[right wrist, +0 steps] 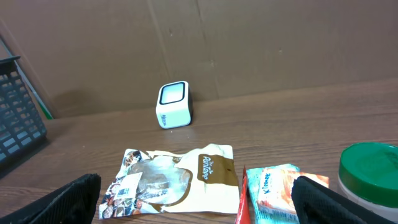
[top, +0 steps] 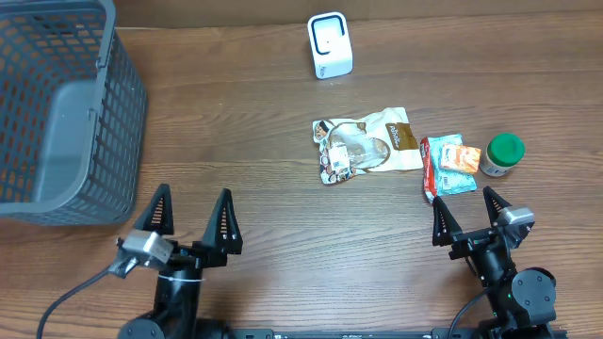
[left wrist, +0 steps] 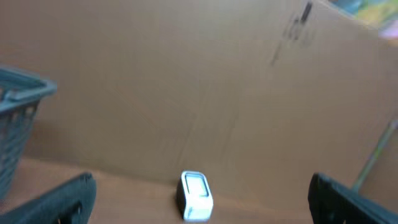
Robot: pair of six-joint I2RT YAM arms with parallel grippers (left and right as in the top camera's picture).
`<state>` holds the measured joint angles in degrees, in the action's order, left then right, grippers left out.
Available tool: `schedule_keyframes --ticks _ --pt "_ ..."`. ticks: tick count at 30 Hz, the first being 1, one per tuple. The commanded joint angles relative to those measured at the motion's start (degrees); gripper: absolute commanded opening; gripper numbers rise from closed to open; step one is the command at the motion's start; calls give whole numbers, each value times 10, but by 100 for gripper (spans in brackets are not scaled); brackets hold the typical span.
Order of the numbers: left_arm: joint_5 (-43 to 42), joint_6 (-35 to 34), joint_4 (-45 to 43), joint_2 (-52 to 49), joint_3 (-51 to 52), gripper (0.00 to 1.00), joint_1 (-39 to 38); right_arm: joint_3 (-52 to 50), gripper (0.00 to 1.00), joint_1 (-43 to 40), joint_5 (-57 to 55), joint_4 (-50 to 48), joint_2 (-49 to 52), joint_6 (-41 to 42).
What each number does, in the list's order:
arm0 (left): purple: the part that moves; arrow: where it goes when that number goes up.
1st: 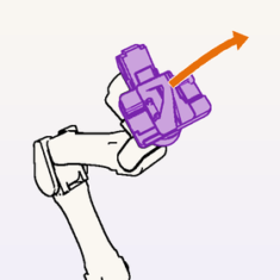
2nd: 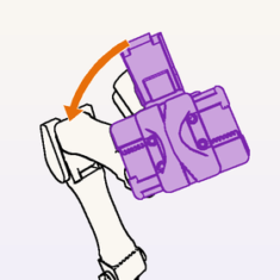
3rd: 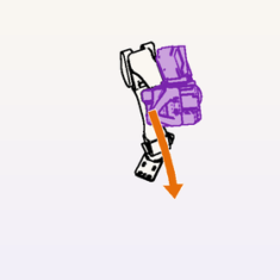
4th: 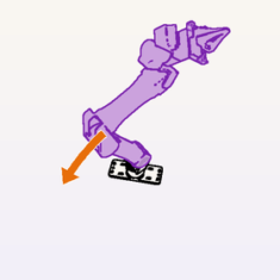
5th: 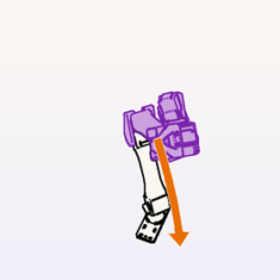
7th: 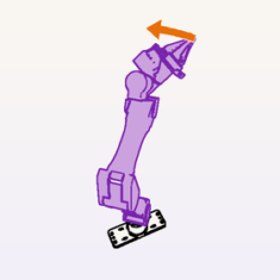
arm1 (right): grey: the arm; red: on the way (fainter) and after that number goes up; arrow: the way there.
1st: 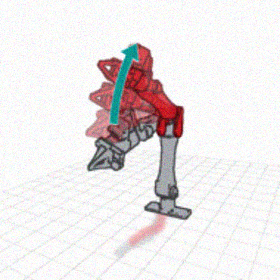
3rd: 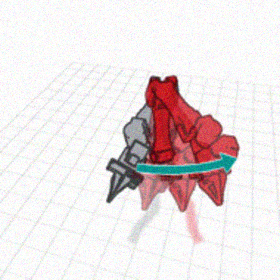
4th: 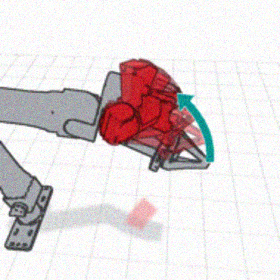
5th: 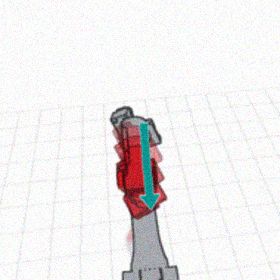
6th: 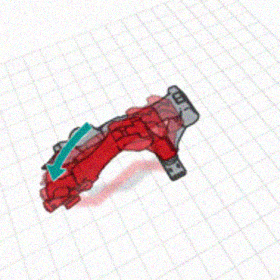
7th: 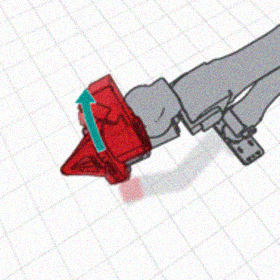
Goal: Scan the item barcode
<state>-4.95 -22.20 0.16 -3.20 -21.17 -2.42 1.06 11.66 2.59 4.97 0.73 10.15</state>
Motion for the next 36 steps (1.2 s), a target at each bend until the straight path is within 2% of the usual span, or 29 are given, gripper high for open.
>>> schedule_keyframes --ticks 1,5,15,18,24,30,36 --pt "-28 10 -60 31 55 99 19 -6 100 -2 -1 -3 -5 1" --pt "-51 11 -118 30 101 100 40 -6 100 -2 -1 -3 -5 1" --pt "-52 10 -116 30 209 100 44 -6 100 -2 -1 -3 -5 1" --pt "-52 17 -69 30 209 100 44 -6 100 -2 -1 -3 -5 1" --pt "-52 85 35 30 209 100 43 -6 100 -2 -1 -3 -5 1" --pt "-54 176 34 30 209 100 43 -6 100 -2 -1 -3 -5 1" --pt "-52 190 34 30 209 100 43 -6 100 -2 -1 -3 -5 1"
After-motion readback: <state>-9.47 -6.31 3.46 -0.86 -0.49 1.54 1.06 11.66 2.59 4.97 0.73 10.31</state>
